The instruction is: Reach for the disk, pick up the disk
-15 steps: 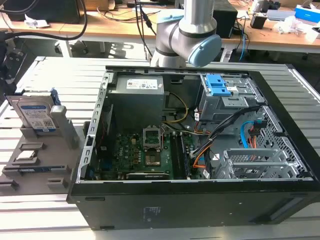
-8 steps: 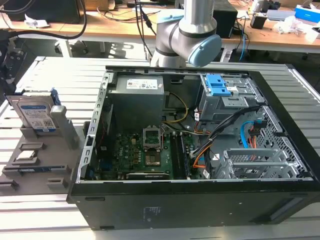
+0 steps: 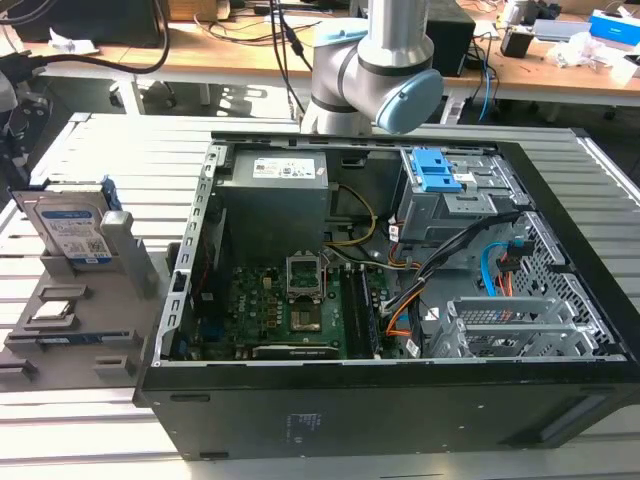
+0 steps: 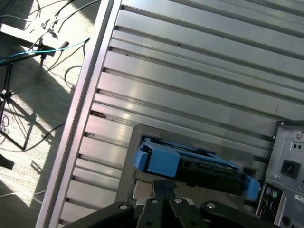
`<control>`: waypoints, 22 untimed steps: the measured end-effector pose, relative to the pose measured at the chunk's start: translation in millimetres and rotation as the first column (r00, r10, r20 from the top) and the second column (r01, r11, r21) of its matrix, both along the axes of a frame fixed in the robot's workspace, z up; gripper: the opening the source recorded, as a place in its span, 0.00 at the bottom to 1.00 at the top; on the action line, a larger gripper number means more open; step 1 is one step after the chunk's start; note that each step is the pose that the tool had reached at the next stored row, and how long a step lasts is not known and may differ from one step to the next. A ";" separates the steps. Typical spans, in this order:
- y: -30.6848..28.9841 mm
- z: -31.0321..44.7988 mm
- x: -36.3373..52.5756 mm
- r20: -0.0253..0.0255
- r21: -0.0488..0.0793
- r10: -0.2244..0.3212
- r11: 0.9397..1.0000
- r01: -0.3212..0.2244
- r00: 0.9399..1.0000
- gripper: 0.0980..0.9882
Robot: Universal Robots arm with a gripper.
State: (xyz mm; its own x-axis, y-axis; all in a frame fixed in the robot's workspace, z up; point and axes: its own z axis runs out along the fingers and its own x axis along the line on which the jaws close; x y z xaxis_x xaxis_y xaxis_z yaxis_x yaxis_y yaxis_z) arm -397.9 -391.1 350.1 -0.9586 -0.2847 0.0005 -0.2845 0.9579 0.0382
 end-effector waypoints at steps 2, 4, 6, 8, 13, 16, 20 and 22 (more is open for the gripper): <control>0.0 0.0 0.0 0.000 0.000 0.046 0.999 -0.046 0.999 0.01; 0.0 0.0 0.0 0.000 0.000 0.067 0.998 -0.067 0.998 0.01; 0.0 0.0 0.0 0.000 0.000 0.096 0.995 -0.096 0.995 0.01; 0.0 0.0 0.0 0.000 0.000 0.115 0.993 -0.115 0.993 0.01; 0.0 0.0 0.0 0.000 0.000 0.178 0.984 -0.178 0.984 0.01; 0.0 0.0 0.0 0.000 0.000 0.231 0.973 -0.231 0.973 0.01; 0.0 0.0 0.0 0.000 0.000 0.283 0.959 -0.283 0.959 0.01; 0.0 0.0 0.0 0.000 0.000 0.322 0.947 -0.322 0.947 0.01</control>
State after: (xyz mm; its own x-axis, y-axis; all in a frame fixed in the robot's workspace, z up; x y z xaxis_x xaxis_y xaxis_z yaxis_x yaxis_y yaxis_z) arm -397.9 -391.1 350.1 -0.8161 -0.5780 0.0005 -0.5775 0.8155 0.0382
